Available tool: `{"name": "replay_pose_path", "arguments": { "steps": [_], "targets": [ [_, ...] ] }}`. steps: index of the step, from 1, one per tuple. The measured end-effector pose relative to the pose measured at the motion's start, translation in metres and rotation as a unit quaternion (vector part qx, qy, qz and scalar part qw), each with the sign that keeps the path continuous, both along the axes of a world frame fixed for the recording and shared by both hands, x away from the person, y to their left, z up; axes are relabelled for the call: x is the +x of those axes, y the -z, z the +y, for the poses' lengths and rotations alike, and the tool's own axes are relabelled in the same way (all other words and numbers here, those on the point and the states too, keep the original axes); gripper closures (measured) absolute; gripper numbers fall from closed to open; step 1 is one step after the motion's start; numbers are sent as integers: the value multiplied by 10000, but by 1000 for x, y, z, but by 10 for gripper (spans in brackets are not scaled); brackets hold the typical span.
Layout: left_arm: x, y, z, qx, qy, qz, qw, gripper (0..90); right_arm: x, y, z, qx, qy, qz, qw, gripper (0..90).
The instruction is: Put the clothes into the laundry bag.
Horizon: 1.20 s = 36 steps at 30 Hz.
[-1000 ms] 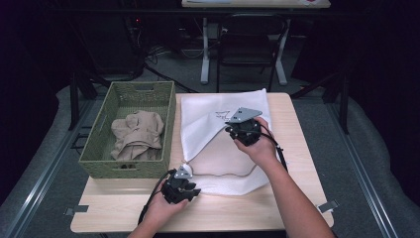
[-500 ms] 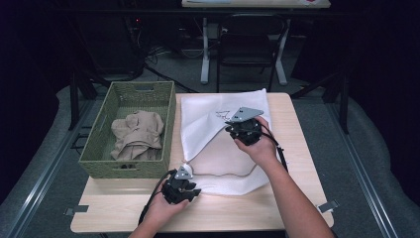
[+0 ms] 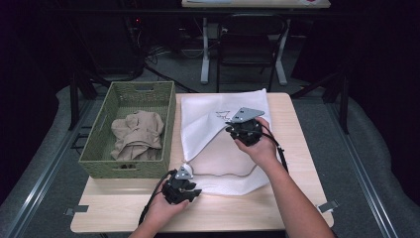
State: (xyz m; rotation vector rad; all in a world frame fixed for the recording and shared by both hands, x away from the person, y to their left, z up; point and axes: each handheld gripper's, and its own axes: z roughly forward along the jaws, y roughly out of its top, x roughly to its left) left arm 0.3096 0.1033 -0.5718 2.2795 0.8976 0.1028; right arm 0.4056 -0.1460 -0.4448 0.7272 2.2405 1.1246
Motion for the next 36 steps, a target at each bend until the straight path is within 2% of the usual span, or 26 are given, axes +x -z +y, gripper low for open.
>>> {"name": "replay_pose_path", "arguments": {
  "steps": [5,10,14,18,20,26,28,30,33,36],
  "targets": [
    [-2,-4,-3,57,85,0,9999,568,1,2,-1,-4,16,27,10000,852],
    [-4,-21,7,-342,-17,-76,9994,551,2,4,-1,-57,29,30,10000,853],
    [-11,-39,14,-498,-49,-243,9985,522,3,6,-1,-94,46,49,9999,853],
    [-17,-58,24,-701,-57,-309,9970,520,2,6,-1,-103,54,44,9999,853],
    [-18,-69,30,-708,-83,-398,9967,517,2,6,-1,-88,55,54,9999,853],
    [-13,-97,49,-614,-404,-754,9944,460,2,6,-2,-80,43,54,9999,853],
    [-8,-105,56,-476,-604,-693,9946,421,2,6,-2,-70,54,59,9999,853],
    [-1,-111,62,-424,-804,-625,9939,405,2,6,-3,-67,64,55,9999,853],
    [10,-118,74,-420,-1022,-552,9923,386,2,5,-3,-63,72,48,9999,853],
    [19,-123,85,-365,-1227,-571,9901,376,2,5,-4,-54,81,44,9999,853]
  ]
}}
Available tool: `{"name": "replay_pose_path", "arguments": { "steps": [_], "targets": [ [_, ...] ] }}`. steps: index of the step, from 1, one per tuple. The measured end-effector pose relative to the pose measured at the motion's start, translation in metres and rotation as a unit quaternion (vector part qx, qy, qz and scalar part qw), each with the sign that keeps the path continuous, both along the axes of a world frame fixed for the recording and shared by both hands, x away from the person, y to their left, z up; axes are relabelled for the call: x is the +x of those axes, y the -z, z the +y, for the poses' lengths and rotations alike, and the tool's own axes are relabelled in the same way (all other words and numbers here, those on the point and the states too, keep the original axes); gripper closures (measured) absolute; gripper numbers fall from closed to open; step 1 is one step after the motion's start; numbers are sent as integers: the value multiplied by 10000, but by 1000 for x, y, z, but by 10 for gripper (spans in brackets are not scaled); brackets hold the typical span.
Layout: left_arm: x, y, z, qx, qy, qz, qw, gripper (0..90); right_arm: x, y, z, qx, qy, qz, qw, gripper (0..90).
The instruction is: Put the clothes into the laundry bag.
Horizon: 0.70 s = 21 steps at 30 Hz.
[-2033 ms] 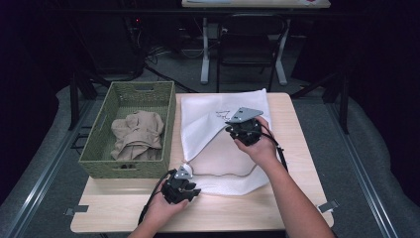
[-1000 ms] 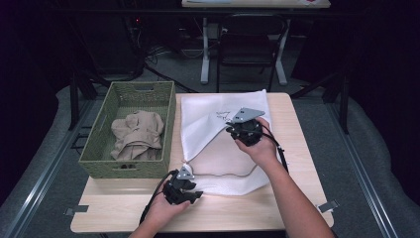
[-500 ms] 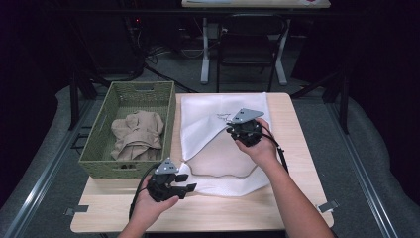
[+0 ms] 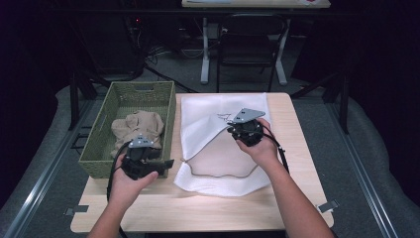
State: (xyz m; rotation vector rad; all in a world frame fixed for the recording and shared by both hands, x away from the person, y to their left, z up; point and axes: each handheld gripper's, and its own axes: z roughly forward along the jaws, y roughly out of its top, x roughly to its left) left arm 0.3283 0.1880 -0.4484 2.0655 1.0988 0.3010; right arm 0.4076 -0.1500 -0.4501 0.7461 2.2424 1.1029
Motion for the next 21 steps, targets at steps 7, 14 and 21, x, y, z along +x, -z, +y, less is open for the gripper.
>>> {"name": "replay_pose_path", "arguments": {
  "steps": [7,14,21],
  "targets": [
    [19,-14,21,118,-341,-51,9993,378,1,0,-1,14,0,2,10000,853],
    [40,-30,37,322,-602,-164,9975,406,0,0,-1,13,5,-3,10000,853],
    [60,-34,46,460,-800,20,9957,384,1,0,-2,22,18,5,10000,853]
  ]
}}
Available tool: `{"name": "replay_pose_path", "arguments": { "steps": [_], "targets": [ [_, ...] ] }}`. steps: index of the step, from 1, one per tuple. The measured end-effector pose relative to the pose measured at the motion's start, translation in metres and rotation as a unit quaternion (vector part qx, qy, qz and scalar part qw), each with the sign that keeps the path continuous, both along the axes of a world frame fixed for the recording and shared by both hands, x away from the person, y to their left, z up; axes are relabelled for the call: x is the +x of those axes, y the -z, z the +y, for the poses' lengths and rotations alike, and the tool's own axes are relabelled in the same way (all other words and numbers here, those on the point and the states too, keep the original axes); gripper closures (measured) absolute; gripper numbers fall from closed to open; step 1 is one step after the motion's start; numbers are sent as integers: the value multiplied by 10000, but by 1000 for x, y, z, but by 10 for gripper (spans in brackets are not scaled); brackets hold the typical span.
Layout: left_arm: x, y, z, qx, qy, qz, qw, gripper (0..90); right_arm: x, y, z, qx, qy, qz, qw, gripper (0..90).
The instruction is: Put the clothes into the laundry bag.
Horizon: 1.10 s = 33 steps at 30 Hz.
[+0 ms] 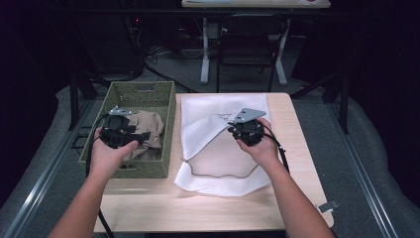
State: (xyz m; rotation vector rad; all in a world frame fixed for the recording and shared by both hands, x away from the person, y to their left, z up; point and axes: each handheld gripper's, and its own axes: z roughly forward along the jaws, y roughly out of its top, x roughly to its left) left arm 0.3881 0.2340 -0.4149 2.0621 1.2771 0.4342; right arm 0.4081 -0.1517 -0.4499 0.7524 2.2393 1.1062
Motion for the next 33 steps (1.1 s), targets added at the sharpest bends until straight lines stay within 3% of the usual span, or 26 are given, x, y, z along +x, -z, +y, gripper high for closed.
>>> {"name": "replay_pose_path", "arguments": {
  "steps": [7,12,17,23,26,33],
  "targets": [
    [25,5,-1,290,-328,211,9988,317,0,0,0,-12,-6,-9,10000,853],
    [46,12,-2,450,-443,504,9967,315,0,1,0,-7,-8,1,10000,853],
    [67,20,-2,516,-648,724,9939,321,0,1,0,-4,-9,6,10000,853],
    [86,32,1,635,-989,1025,9878,320,0,0,-1,18,-9,6,10000,852],
    [93,38,5,606,-1162,1115,9851,320,0,0,-1,17,-18,3,10000,853],
    [100,46,13,531,-1306,1264,9819,321,0,1,-1,20,-16,7,10000,853]
  ]
}}
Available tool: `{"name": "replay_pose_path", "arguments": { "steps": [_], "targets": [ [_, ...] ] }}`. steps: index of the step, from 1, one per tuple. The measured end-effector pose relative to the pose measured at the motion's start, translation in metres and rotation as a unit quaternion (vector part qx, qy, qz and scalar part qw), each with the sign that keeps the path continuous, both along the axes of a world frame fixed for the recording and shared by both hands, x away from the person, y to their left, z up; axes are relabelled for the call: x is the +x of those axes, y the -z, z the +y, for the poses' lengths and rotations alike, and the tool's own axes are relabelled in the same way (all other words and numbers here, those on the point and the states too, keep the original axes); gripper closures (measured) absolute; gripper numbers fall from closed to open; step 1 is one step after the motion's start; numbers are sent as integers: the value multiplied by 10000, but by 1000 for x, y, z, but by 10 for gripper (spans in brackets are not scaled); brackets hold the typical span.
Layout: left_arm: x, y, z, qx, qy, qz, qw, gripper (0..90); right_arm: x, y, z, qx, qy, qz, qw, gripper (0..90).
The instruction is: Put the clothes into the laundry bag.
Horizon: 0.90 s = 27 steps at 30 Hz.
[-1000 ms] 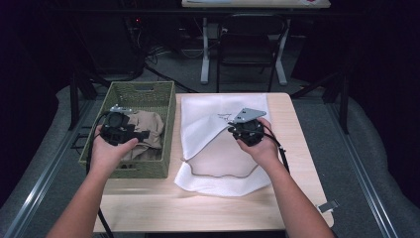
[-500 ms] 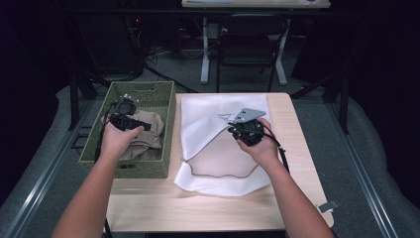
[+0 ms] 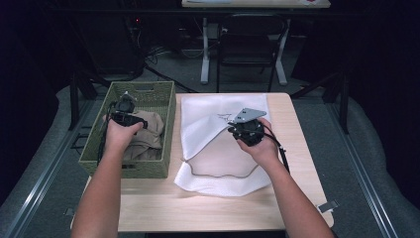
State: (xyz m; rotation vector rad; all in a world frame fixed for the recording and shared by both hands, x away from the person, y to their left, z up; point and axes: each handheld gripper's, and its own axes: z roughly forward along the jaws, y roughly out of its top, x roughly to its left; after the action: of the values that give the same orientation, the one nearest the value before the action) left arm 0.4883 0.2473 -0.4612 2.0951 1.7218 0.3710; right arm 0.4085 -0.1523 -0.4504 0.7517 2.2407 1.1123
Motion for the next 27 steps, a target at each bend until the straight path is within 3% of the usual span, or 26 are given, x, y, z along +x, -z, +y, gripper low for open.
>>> {"name": "replay_pose_path", "arguments": {
  "steps": [5,17,27],
  "targets": [
    [3,4,5,-47,-194,91,9998,314,0,0,0,-7,-5,4,10000,852],
    [11,21,11,-119,-406,397,9983,305,0,0,-1,2,-8,7,10000,852],
    [14,32,14,-374,-408,554,9969,293,0,1,0,5,-3,41,10000,852]
  ]
}}
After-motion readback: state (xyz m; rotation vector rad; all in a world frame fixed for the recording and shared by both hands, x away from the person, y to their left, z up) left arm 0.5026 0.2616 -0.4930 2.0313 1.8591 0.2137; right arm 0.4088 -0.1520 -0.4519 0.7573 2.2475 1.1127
